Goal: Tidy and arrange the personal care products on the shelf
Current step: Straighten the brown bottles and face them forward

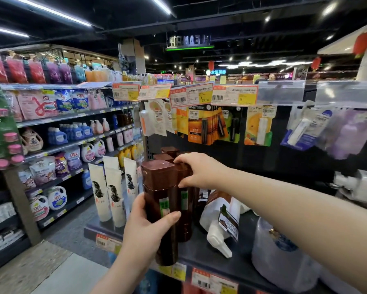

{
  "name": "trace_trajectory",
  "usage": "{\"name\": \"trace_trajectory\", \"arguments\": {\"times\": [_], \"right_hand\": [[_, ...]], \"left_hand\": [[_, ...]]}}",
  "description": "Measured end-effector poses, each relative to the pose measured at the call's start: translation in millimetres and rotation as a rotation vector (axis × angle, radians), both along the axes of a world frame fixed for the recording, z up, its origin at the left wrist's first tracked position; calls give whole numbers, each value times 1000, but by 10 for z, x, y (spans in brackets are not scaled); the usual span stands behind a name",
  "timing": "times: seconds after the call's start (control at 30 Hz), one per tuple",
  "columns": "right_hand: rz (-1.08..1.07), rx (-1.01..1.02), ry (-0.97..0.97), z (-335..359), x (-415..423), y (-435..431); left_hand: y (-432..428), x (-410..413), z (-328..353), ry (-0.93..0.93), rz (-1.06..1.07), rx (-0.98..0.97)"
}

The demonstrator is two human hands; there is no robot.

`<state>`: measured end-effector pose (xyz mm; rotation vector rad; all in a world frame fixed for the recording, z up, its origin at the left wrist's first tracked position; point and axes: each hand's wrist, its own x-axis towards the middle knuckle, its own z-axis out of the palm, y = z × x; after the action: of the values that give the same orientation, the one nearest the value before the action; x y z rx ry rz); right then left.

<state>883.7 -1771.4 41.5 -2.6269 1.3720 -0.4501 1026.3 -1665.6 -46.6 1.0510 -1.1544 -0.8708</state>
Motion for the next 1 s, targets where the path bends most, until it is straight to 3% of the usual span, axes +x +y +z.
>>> {"name": "trace_trajectory", "arguments": {"times": [0.47,0.6,0.67,0.73,0.83,1.0], "right_hand": [[-58,-35,5,16,-71,-82],[2,-183,-267,148,-143,53],[23,-19,-391,178,-155,141],[47,131,-338,142,-152,228],[90,85,-160,58,-128,262],[55,52,-174,31,-80,250]], "left_hand": [[-79,-47,-93,-30,-5,-16],[-193,-136,-171,-65,-12,-4],[-262,-191,-231,-70,1,22],[-324,-230,-288,-72,0,40],[-410,-254,-325,-86,5,47],[-475,-248,-331,-156,36,50]]}}
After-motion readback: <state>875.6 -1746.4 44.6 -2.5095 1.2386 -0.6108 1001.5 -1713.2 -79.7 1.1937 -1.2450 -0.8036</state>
